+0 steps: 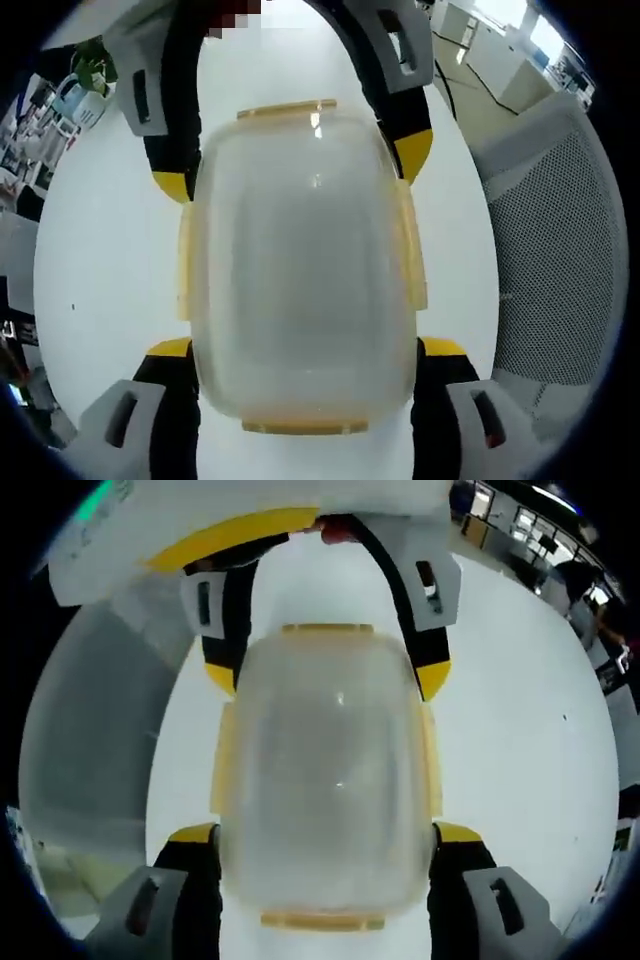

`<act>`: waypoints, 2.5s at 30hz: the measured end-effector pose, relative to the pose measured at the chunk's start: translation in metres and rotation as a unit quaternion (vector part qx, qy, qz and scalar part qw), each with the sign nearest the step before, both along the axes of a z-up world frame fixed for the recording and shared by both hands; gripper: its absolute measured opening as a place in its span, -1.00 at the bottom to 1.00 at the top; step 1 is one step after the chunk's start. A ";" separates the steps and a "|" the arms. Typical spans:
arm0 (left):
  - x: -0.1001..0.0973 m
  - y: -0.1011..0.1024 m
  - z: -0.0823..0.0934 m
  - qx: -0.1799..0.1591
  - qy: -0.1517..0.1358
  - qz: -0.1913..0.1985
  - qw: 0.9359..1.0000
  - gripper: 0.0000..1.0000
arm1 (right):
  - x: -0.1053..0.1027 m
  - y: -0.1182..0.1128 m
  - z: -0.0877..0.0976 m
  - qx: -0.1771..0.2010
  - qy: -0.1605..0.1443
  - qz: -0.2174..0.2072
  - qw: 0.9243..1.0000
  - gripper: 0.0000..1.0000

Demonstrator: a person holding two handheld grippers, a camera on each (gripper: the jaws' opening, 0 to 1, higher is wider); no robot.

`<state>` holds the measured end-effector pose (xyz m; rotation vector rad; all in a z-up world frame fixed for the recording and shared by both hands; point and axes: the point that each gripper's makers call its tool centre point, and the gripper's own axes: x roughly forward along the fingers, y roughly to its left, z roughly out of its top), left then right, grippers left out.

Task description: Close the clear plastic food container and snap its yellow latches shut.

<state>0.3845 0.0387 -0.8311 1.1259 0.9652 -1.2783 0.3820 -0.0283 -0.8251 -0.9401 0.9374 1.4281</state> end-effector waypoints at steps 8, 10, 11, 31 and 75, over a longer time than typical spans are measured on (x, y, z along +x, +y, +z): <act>0.000 -0.002 -0.001 -0.005 0.005 0.024 1.000 0.79 | -0.001 0.001 -0.001 -0.005 0.002 0.001 1.000 0.72; 0.000 -0.002 -0.001 -0.004 0.005 0.024 1.000 0.79 | 0.000 0.001 -0.002 -0.005 0.002 0.000 1.000 0.72; 0.000 -0.001 -0.001 -0.005 0.005 0.024 1.000 0.79 | 0.000 0.001 -0.001 -0.005 0.001 -0.001 1.000 0.72; 0.002 0.017 -0.001 0.005 0.005 0.010 1.000 0.80 | 0.001 0.019 -0.002 0.002 0.001 -0.017 1.000 0.73; -0.001 0.091 -0.003 -0.007 0.015 0.001 1.000 0.82 | -0.005 0.095 -0.003 -0.007 -0.001 -0.032 0.999 0.74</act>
